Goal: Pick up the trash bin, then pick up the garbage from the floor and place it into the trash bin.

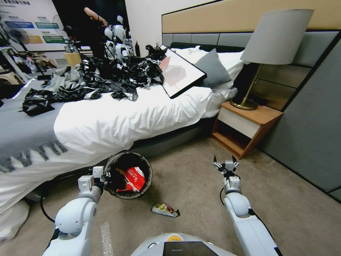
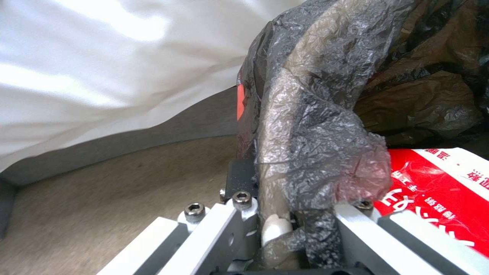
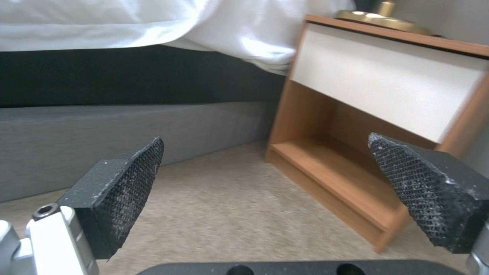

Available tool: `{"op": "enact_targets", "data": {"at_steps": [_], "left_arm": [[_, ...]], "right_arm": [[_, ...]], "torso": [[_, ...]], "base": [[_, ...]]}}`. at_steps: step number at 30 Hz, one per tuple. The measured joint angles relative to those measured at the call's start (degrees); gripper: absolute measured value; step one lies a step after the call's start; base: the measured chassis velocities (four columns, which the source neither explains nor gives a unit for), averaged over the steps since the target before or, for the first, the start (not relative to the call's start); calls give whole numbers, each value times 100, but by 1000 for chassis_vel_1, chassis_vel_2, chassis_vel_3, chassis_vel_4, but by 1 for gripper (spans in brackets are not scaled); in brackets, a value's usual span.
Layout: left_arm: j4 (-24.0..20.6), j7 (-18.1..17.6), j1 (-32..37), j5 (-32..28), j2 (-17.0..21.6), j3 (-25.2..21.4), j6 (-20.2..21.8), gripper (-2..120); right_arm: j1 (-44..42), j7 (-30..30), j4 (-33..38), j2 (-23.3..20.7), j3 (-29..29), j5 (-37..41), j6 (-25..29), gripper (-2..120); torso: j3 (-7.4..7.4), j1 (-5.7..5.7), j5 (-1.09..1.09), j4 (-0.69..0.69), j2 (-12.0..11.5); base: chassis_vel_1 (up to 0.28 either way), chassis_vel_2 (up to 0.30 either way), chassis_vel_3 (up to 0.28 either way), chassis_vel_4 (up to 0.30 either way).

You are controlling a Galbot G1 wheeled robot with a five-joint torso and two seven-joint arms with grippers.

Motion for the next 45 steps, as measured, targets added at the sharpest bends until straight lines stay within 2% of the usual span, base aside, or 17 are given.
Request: {"op": "enact_targets", "data": {"at_steps": [16, 45], "left_arm": [[18, -22, 3, 76, -19, -10, 0, 0], [57, -69, 0, 177, 32, 31, 0, 0]], "right_arm": [[-5, -2, -1, -48, -28, 1, 1, 100], [-52, 21, 95, -68, -151, -82, -343, 100]], "torso": [[0, 0, 0, 2, 0], [0, 0, 0, 0, 0]], "base": [[19, 18, 19, 14], [0, 0, 0, 0]]}}
